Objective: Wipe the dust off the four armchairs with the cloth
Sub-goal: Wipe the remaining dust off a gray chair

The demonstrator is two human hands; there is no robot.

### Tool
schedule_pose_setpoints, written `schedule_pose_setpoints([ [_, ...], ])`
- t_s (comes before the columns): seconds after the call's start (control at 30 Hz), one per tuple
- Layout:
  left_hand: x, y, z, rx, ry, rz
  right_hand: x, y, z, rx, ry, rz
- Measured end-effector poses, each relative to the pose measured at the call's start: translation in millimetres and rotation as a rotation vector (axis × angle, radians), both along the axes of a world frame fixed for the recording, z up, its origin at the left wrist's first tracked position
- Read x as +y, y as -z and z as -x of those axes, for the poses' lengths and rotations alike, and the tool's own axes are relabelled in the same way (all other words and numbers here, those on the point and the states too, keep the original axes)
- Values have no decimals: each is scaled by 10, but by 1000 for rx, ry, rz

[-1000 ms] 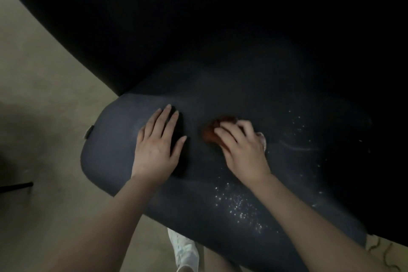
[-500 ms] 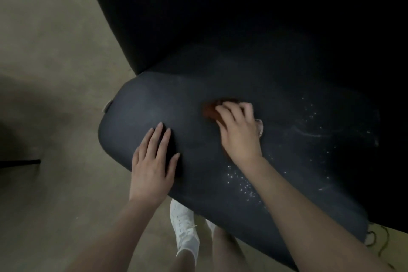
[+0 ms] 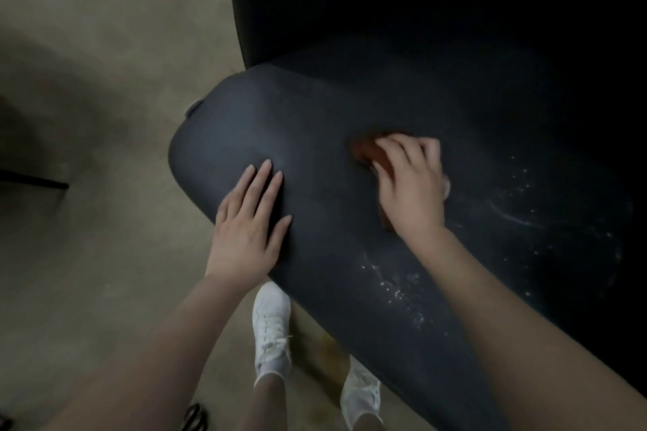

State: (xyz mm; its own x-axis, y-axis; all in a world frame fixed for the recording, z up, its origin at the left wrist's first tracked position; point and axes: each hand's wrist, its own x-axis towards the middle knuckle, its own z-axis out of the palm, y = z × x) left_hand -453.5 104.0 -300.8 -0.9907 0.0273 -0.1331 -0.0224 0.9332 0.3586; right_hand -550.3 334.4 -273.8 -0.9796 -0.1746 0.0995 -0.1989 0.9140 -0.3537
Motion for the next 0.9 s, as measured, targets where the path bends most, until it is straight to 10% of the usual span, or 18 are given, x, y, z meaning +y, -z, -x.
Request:
schedule_pose_setpoints([
  [0.37, 112, -82, -88, 82, -102, -71, 463, 92, -594, 41, -843, -107],
  [0.63, 442, -74, -620, 69, -167, -99, 233, -9, -302, 47, -225, 3],
  [0.9, 570, -6, -792, 69, -186, -79, 384, 95, -927, 52, -835, -62],
])
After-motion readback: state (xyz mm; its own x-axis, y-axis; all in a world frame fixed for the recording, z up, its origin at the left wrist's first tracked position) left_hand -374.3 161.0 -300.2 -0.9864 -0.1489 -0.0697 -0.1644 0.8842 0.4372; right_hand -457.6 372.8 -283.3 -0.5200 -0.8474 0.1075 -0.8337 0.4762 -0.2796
